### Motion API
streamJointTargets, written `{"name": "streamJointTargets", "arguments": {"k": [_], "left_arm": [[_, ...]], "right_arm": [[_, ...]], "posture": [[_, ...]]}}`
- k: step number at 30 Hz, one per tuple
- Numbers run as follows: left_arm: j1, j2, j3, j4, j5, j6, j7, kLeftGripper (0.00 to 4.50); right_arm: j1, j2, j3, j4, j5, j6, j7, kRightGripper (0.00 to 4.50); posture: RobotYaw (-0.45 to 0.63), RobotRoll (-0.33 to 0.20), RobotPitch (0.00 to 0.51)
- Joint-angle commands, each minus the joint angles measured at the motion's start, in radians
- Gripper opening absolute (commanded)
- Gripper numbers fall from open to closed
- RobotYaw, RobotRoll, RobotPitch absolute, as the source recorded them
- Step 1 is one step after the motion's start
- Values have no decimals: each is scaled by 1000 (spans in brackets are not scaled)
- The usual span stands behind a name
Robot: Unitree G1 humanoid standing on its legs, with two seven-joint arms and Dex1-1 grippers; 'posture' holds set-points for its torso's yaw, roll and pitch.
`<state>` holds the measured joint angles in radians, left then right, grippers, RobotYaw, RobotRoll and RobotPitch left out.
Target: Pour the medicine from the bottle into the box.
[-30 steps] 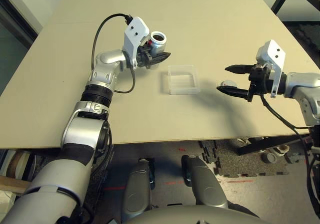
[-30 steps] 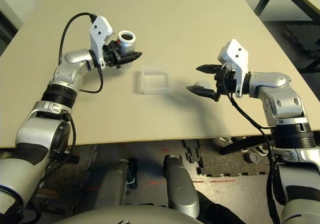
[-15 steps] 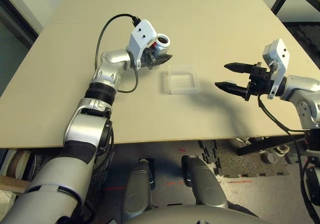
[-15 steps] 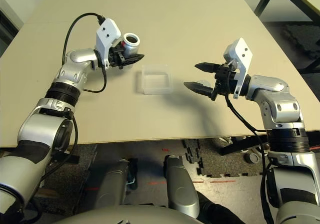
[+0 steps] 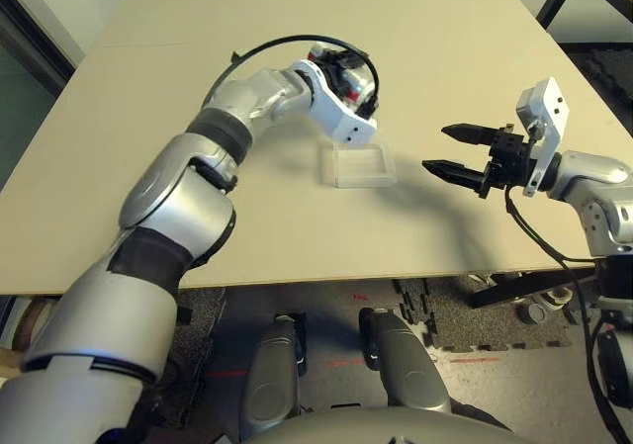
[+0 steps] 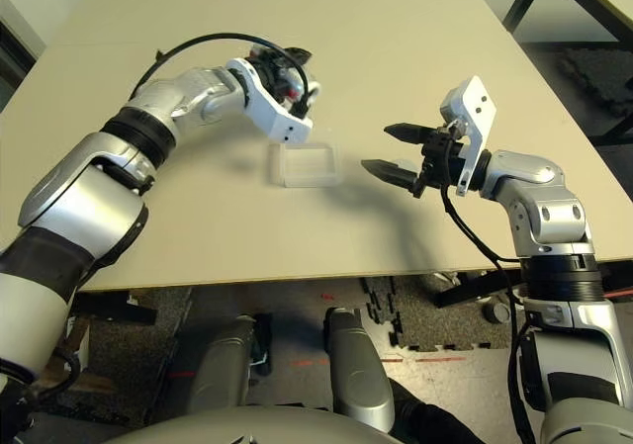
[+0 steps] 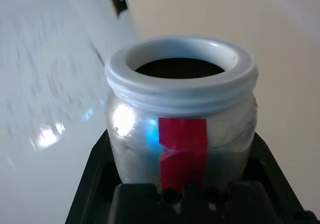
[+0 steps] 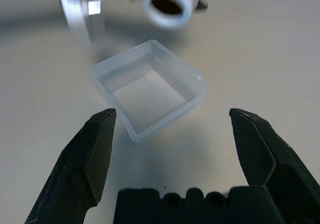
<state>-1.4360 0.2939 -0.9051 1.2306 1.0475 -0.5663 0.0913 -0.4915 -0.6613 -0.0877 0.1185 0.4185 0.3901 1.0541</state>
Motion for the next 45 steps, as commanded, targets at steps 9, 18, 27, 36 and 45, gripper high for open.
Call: {"name": "streamJointTargets", "arguments": {"k": [9,18,27,36,45], "left_arm": [[-53,-31,-115,96,136,42,115,2579],[-37,-28,-11,112,33,32,18,2579],[49,-35,545,101,-555,147,-484,2579],[238,-67,945,-14,-983,416,-687,2579],[362,-99,1029,-102,-1110,422,-736,2579]], "right_arm": [[8,27,-19,-9,32,19,-24,4500],[15,11,-1,0,7,0,-13,4500],[20,8,12,2,-15,-16,-4,4500],[15,10,21,10,-28,-21,4,4500],[-7,11,41,39,-46,-37,20,4500]], "posture": [[-186,0,158],[-180,0,159],[-174,0,156],[-159,0,153],[-148,0,149]]}}
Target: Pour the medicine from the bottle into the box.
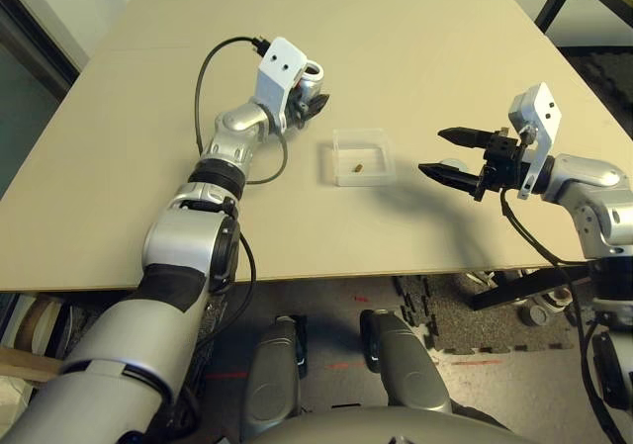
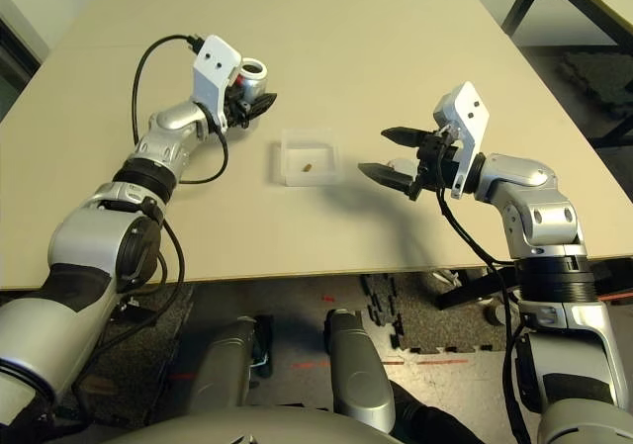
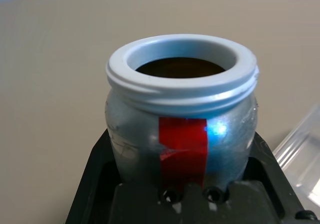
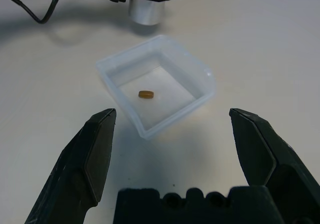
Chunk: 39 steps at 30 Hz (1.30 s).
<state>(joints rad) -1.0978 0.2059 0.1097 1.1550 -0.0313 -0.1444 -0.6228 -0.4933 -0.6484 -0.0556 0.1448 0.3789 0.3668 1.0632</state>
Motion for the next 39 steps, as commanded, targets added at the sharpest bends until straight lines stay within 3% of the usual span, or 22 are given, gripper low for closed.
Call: {"name": "streamJointTargets", "arguments": {"k": [1,8,29,34,39], "left_arm": [[32,-14,20,-31,-42,-10,-25,2579],[63,-10,85,-6,-111,-40,-28,2579],[127,19,19,26,-37,-94,-11,2579],[134,22,17,25,-32,-95,-1,4355],[138,23,19,21,-36,-97,-1,4434]], "right_arm": [[-6,-2,10,14,-7,-14,11,4500],[-5,-6,6,12,-6,-16,16,4500],[13,-17,-2,-8,-3,-13,13,4500],[7,-16,0,-3,-4,-13,14,4500],[10,-16,0,-8,-3,-12,15,4500]], "posture": [[-148,0,149],[-158,0,150],[-163,0,160],[-159,0,163],[-158,0,164]]}}
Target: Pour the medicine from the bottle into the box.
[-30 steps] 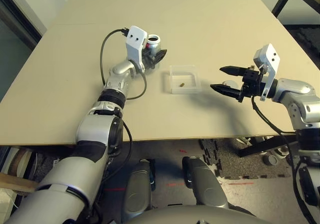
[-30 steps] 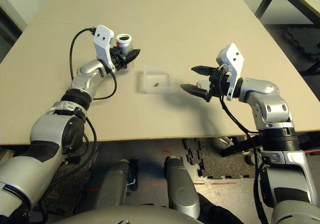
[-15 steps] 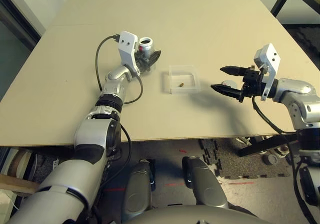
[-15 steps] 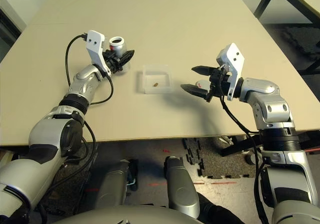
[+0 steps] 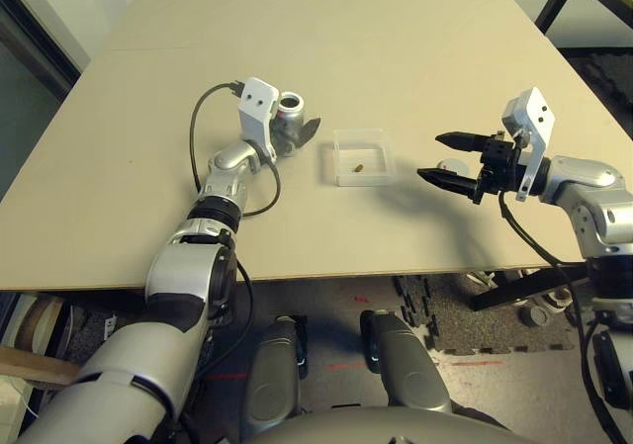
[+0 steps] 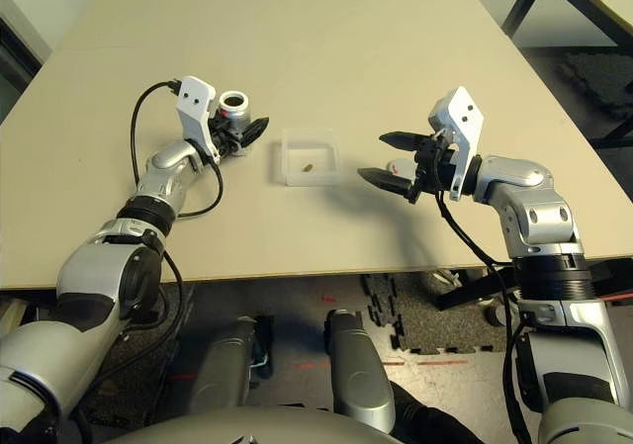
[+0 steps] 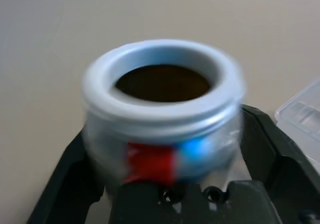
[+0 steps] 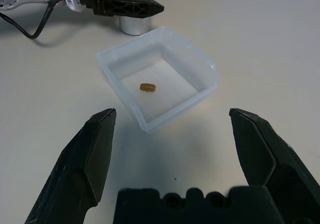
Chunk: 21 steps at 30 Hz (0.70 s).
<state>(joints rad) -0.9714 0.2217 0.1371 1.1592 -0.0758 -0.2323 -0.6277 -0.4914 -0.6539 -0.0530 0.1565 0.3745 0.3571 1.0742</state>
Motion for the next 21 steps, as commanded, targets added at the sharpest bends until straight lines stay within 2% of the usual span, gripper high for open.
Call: {"name": "streamJointTargets", "arguments": {"k": [1,16,21], "left_arm": [[12,7,-8,16,8,-10,3,4434],[60,17,4,-55,-24,-2,-50,4434],[132,51,11,-155,-53,28,-95,4434]], "right_arm": [[9,-11,-3,-21,2,-2,3,4500],[3,-8,-4,-15,1,-4,-1,4500],[-2,-3,-1,-4,-3,-12,-2,4500]], "posture": [[-160,0,165],[-156,0,167],[-149,0,166]]}}
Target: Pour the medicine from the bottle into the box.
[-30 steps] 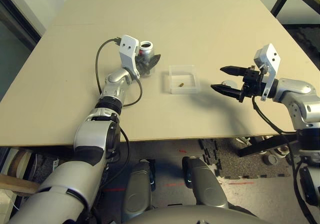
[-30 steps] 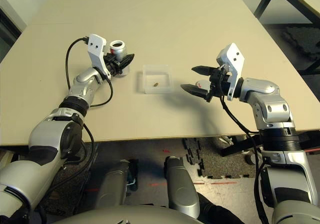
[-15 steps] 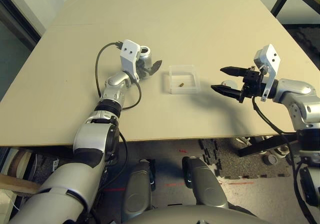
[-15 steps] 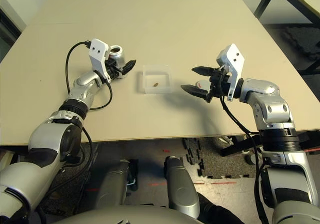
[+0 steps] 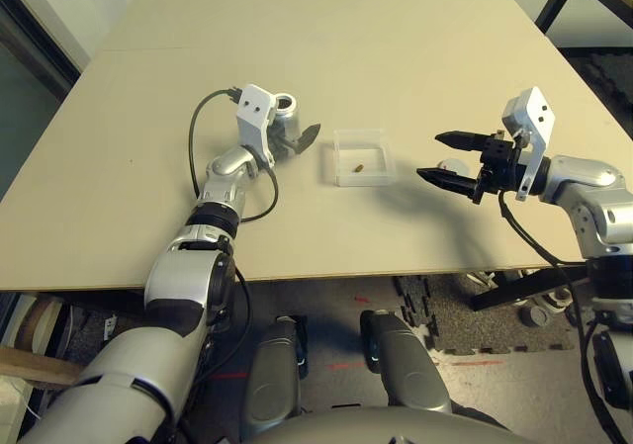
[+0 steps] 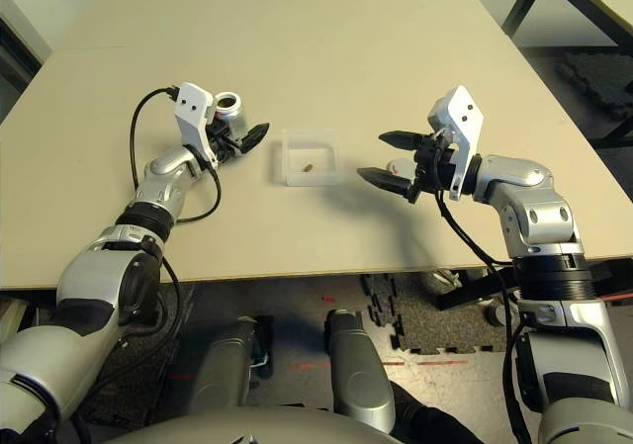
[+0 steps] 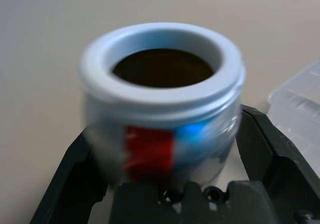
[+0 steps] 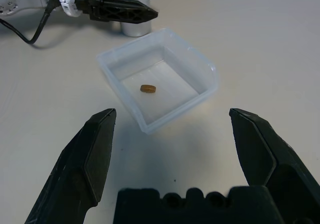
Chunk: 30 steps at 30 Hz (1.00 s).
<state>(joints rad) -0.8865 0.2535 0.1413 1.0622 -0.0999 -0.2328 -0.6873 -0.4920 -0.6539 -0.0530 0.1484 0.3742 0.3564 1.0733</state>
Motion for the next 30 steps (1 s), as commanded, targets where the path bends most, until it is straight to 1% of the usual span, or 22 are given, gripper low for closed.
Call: {"name": "streamJointTargets", "arguments": {"k": [1,7,14,20,26,30], "left_arm": [[62,24,8,-81,-35,37,-42,4434],[156,61,11,-229,-71,87,-76,4434],[293,133,28,-469,-143,222,-115,4434],[383,195,62,-616,-209,327,-130,4434],[437,242,103,-692,-251,396,-115,4434],[446,256,136,-700,-265,408,-83,4434]], "right_arm": [[-3,-2,-1,7,-4,-13,-2,4500],[-12,4,-5,31,-5,-28,-6,4500],[-19,16,-13,56,-1,-45,-21,4500],[-23,24,-24,74,3,-61,-33,4500],[-22,31,-54,81,17,-68,-57,4500],[-15,44,-109,79,36,-71,-105,4500]], "posture": [[-148,0,166],[-137,0,163],[-123,0,158],[-116,0,154],[-118,0,152],[-119,0,151]]}}
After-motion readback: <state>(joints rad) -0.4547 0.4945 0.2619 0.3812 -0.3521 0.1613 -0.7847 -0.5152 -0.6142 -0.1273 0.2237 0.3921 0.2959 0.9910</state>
